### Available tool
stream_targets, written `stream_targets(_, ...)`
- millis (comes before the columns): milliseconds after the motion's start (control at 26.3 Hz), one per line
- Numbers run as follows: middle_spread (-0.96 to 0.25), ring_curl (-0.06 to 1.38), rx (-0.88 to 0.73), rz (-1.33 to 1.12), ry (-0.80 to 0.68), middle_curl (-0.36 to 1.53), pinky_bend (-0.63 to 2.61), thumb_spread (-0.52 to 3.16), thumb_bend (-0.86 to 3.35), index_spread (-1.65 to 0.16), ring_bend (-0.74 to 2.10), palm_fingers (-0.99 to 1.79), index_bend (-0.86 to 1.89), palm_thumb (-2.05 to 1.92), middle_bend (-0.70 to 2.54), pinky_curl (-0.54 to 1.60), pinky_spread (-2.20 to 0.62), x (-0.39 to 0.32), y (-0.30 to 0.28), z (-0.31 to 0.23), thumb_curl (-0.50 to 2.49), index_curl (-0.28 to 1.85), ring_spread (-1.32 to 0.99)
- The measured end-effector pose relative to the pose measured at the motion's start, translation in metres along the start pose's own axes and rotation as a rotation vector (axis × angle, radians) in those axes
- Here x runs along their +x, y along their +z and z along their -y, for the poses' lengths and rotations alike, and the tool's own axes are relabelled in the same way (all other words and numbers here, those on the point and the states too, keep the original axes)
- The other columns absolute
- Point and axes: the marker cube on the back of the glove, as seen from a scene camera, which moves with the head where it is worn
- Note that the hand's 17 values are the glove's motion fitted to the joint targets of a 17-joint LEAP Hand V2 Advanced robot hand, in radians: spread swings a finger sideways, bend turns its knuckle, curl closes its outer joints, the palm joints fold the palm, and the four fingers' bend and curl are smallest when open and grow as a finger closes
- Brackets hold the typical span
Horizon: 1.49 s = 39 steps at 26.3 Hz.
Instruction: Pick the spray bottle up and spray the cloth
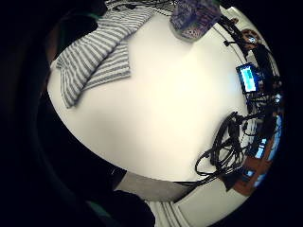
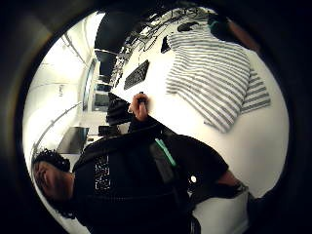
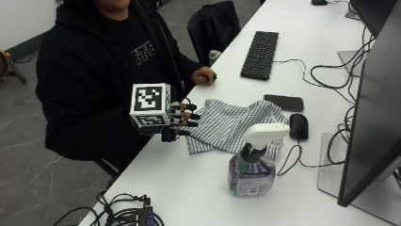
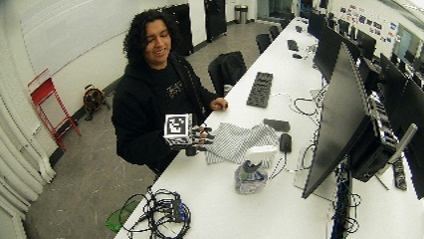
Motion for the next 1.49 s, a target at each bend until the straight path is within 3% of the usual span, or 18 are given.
stream_targets(343, -0.09, 0.23, 0.036, -0.077, 0.075, 0.25, 0.31, 1.02, 0.06, -0.38, 0.37, 0.54, 0.15, 0.42, 0.24, 0.25, 0.18, 0.038, -0.042, -0.008, 0.2, 0.22, -0.1)
stream_targets(800, -0.12, 0.29, 0.225, -0.104, 0.292, 0.31, 0.32, 1.09, 0.06, -0.37, 0.46, 0.72, 0.11, 0.56, 0.27, 0.29, 0.12, 0.118, -0.103, 0.049, 0.26, 0.23, -0.14)
stream_targets(1142, -0.14, 0.34, 0.356, 0.102, 0.321, 0.36, 0.34, 1.09, 0.04, -0.36, 0.53, 0.77, 0.05, 0.63, 0.32, 0.32, 0.06, 0.14, -0.122, 0.112, 0.29, 0.19, -0.17)
stream_targets(1485, -0.16, 0.35, 0.494, 0.427, 0.294, 0.38, 0.35, 1.03, 0.01, -0.34, 0.55, 0.93, 0.12, 0.71, 0.34, 0.33, -0.01, 0.135, -0.103, 0.169, 0.32, 0.19, -0.19)
